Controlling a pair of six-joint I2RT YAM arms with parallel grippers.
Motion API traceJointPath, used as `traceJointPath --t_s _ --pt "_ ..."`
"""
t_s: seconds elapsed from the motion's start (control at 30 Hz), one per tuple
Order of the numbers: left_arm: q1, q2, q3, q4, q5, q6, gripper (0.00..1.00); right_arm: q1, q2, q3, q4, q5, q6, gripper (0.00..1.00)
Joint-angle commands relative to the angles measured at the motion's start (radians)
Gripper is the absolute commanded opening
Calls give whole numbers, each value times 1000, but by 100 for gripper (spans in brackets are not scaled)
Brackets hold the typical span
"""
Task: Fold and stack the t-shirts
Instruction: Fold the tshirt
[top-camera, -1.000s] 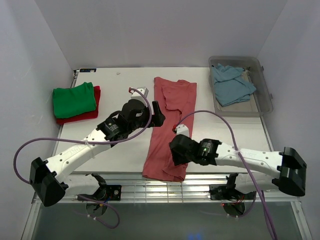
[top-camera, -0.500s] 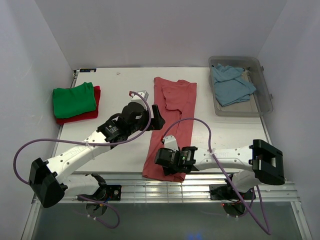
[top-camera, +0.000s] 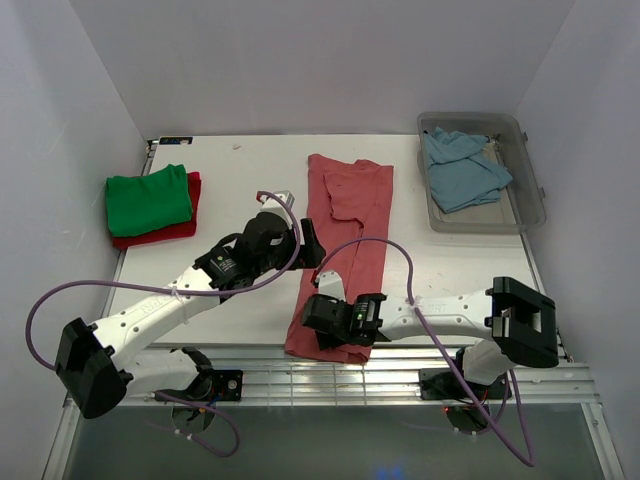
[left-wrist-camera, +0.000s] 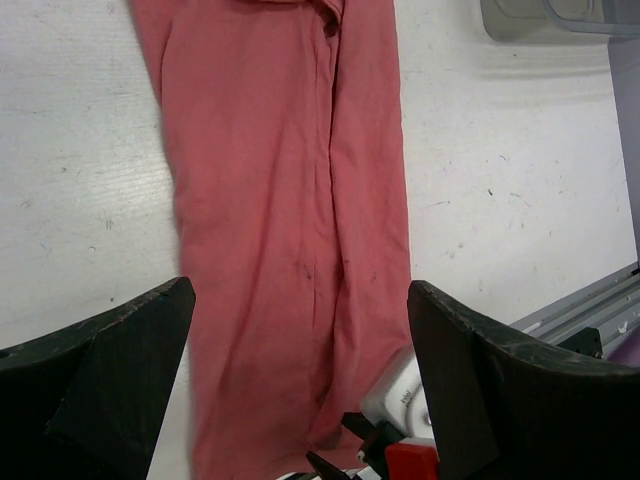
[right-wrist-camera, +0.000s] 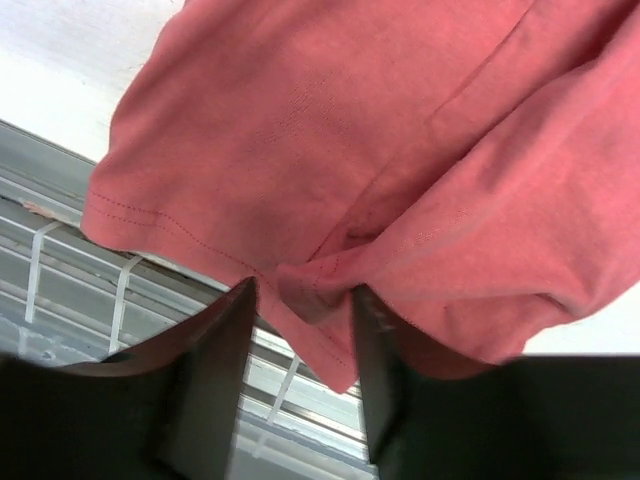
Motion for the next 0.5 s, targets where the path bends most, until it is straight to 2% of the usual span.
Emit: traceJointPath --t_s 0.0,0.07,0.1,0.2,0.47 --pt "4 -40 -7 2 -9 -10 98 9 45 41 16 -5 -4 46" --pt "4 -44 -4 -4 -16 -7 98 13 60 41 16 -13 -3 38" --pt "4 -46 -4 -8 -21 -6 98 14 62 41 16 -18 -1 26" --pt "6 -47 -2 -13 -27 -2 98 20 63 48 2 -16 -3 8" --pt "6 -20 -1 -8 -19 -9 98 83 111 193 -131 -19 -27 8"
